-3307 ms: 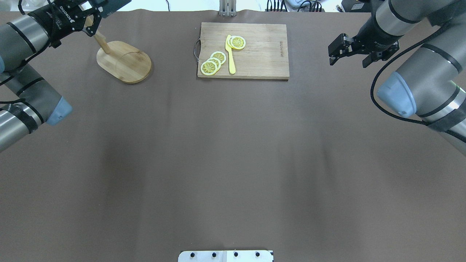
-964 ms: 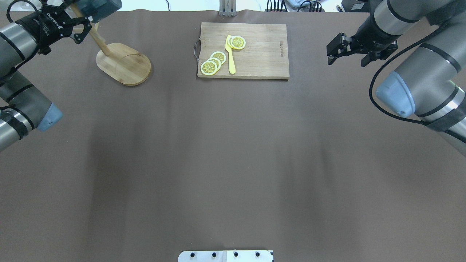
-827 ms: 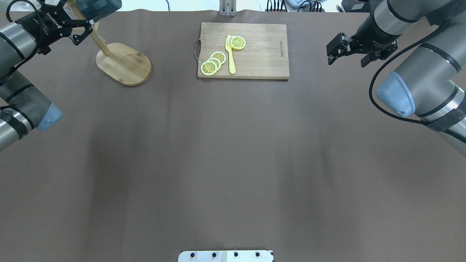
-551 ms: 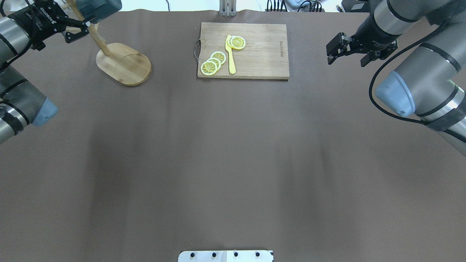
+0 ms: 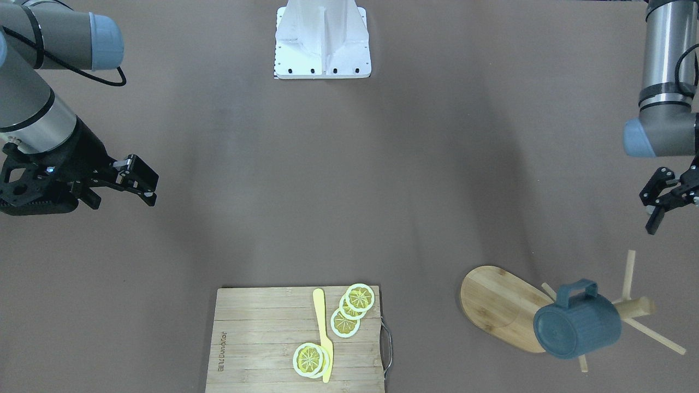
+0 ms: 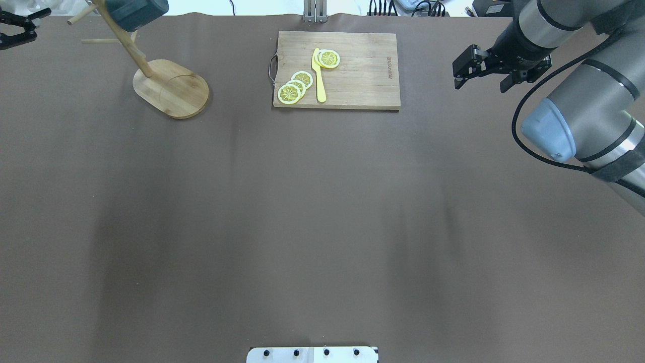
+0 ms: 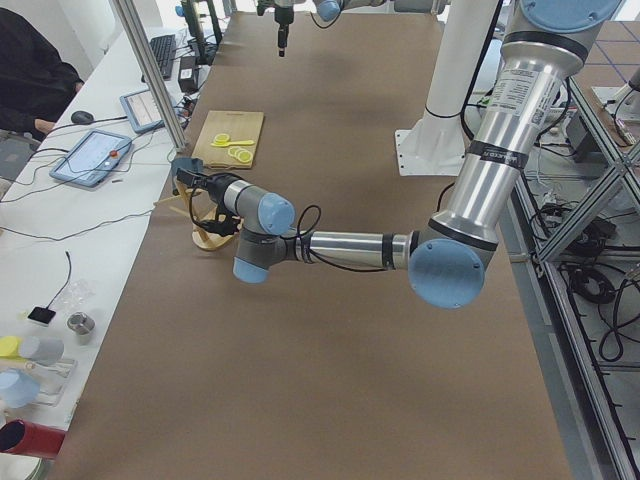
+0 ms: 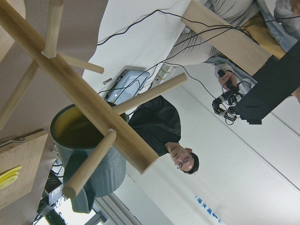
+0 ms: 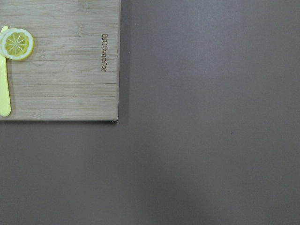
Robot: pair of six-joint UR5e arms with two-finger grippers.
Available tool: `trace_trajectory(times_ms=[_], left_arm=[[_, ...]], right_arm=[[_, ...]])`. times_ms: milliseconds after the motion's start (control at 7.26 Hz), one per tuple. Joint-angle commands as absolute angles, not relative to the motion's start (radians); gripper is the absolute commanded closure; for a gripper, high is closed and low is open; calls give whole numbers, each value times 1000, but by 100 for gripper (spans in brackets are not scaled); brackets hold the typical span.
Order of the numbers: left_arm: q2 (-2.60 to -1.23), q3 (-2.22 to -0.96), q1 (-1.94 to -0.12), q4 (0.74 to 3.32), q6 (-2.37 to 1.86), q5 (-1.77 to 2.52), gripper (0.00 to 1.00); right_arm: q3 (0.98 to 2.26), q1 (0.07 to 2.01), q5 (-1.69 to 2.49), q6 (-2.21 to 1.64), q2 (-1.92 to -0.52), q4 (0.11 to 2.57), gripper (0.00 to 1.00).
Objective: Hang cup on storage rack
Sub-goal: 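Open the left gripper and pull it back from the hung mug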
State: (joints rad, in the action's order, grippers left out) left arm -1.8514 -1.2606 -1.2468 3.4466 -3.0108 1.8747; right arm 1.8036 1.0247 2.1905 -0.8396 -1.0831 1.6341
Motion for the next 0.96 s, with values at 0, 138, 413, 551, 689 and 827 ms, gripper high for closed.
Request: trace_trajectory(times_ms=[0,138,413,551,689,827], left_arm=[[-1713,-1412,-1354,3451,-2950,1954,2],[-1633,-1481,-1389,3436,-2680,1982,2],[-1574,-1502,-1431,3314,-2057,1987,2],[-1580,-1502,-1477,3219,-1841,1985,2],[-1588,-1502,-1508,3141,-1654,1979,2],[-1601,-1503,-1546,3049,-1389,1977,2]], right_arm=[[1805,1028,2192,-839,-1097,1635,0],[1807,1034,2197,-839,-1100,1635,0],[1821,1055,2195,-839,-1150,1631,0],[1818,1089,2197,-824,-1179,1626,0],[1816,1126,2192,-822,-1202,1626,0],[1809,1178,2178,-812,-1238,1626,0]])
